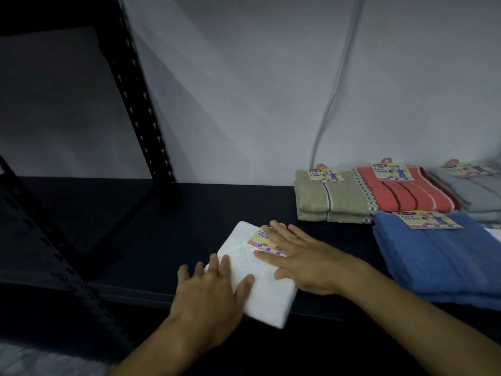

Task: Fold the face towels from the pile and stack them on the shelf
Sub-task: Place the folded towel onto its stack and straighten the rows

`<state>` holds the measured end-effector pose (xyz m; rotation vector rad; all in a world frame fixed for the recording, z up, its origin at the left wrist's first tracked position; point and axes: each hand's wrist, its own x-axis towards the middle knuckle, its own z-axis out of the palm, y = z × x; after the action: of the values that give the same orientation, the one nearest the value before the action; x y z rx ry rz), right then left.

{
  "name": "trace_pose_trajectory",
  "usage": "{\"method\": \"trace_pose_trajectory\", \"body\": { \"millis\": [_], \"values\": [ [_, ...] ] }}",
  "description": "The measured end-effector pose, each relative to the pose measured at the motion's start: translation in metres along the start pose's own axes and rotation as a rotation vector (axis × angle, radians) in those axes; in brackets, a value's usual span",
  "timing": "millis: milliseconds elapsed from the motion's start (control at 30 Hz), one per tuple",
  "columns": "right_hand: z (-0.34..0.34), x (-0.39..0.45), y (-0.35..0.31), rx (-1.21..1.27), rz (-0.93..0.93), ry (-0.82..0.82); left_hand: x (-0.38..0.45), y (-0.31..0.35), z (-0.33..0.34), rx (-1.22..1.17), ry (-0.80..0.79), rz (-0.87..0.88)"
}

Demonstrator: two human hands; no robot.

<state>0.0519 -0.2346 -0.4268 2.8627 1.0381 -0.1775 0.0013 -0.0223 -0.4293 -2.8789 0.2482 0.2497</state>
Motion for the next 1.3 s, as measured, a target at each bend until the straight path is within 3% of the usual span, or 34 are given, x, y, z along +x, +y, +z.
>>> {"method": "trace_pose_trajectory", "body": {
  "millis": [67, 167, 300, 367, 433, 533, 867, 933, 1000, 1033, 1100, 1300],
  "values": [
    [-0.002, 0.003, 0.008, -0.024, -0.035, 0.020, -0.011, 0.006, -0.002, 0.113, 0.043, 0.036],
    [0.001, -0.001, 0.011, 0.020, -0.030, 0.108, -0.019, 0.011, -0.001, 0.101, 0.143, 0.010],
    [0.006, -0.018, -0.008, 0.228, 0.153, 0.319, 0.003, -0.010, 0.005, -0.165, 0.422, 0.045],
    [0.007, -0.023, -0.033, 0.406, 0.282, 0.367, 0.020, -0.021, 0.006, -0.345, 0.352, 0.146],
    [0.009, -0.022, -0.059, 0.535, 0.398, 0.267, 0.036, -0.025, 0.007, -0.461, 0.173, 0.262],
    [0.020, -0.014, -0.072, 0.491, 0.465, 0.169, 0.049, -0.021, 0.011, -0.503, 0.052, 0.290],
    [0.022, -0.016, -0.036, 0.419, 0.340, 0.116, 0.042, -0.004, 0.013, -0.576, 0.054, 0.156],
    [0.019, -0.017, -0.036, 0.477, 0.432, 0.239, 0.039, -0.006, 0.010, -0.592, 0.188, 0.031],
    [0.017, -0.015, -0.036, 0.435, 0.652, 0.395, 0.035, -0.002, 0.004, -0.445, 0.370, -0.188],
    [0.015, -0.013, -0.035, 0.390, 0.780, 0.406, 0.034, 0.001, -0.002, -0.361, 0.382, -0.287],
    [0.010, -0.009, -0.035, 0.331, 0.948, 0.331, 0.033, 0.006, -0.010, -0.317, 0.268, -0.394],
    [0.004, 0.008, -0.040, 0.476, 1.025, 0.315, 0.041, 0.010, -0.017, -0.592, 0.154, -0.455]
  ]
}}
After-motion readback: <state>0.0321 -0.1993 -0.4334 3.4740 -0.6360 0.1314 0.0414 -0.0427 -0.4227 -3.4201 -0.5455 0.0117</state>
